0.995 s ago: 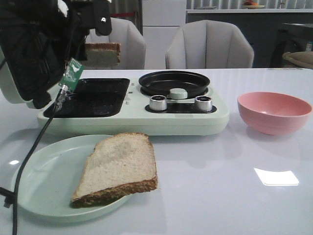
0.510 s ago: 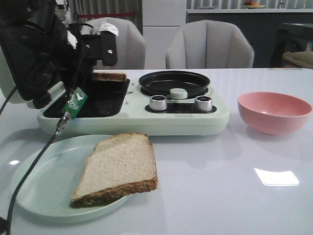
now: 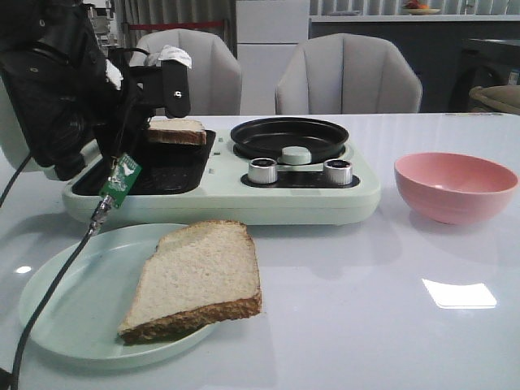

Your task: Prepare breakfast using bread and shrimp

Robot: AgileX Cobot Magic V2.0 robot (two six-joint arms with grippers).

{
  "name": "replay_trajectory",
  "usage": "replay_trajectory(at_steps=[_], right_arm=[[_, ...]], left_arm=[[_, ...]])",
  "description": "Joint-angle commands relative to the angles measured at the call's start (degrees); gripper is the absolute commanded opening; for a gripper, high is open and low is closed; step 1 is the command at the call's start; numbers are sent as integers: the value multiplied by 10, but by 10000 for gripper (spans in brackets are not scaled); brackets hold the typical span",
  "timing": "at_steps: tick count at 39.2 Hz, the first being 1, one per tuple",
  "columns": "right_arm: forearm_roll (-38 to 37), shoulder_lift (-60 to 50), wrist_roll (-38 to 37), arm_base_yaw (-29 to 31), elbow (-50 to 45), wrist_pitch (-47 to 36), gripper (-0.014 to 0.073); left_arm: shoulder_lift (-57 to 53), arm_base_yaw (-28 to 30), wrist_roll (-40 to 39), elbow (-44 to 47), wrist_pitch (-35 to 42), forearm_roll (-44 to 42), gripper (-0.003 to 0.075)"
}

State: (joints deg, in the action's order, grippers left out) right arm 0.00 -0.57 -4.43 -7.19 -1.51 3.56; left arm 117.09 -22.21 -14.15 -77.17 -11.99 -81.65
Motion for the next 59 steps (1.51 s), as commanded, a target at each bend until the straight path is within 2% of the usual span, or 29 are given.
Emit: replay_trajectory(at_steps=[1, 5, 7, 10, 16, 18, 28, 35, 43, 51, 54, 59], right_arm=[[-5, -12, 5, 3, 9, -44, 140], [-5, -12, 5, 3, 9, -44, 140], [-5, -12, 5, 3, 9, -44, 140], [-5, -12, 5, 3, 9, -44, 140], [-5, -12, 5, 3, 9, -44, 140], [-5, -12, 5, 3, 9, -44, 140], [-5, -12, 5, 3, 9, -44, 140], [-5, -12, 5, 3, 9, -44, 140], [-5, -12, 5, 3, 9, -44, 140], [-5, -12, 5, 3, 9, -44, 140], [-5, -12, 5, 3, 9, -44, 140], [-5, -12, 5, 3, 9, -44, 140]], left_arm=[[-30, -2, -8, -2, 5, 39, 126], [-32, -4, -8, -2, 7, 40, 134], [-35, -7, -8, -2, 7, 46, 169], [-41, -8, -8, -2, 9, 52, 269], [-55, -9, -8, -2, 11, 63, 531], [-56, -13, -8, -2, 7, 65, 573], [-80, -24, -8, -2, -10, 116, 570], [-116, -28, -8, -2, -53, 189, 569], [-179, -33, -8, -2, -110, 252, 566], [-268, -47, -6, -2, -102, 350, 566], [-302, -50, 6, -2, -114, 384, 566], [-352, -53, 71, -2, -150, 447, 566]])
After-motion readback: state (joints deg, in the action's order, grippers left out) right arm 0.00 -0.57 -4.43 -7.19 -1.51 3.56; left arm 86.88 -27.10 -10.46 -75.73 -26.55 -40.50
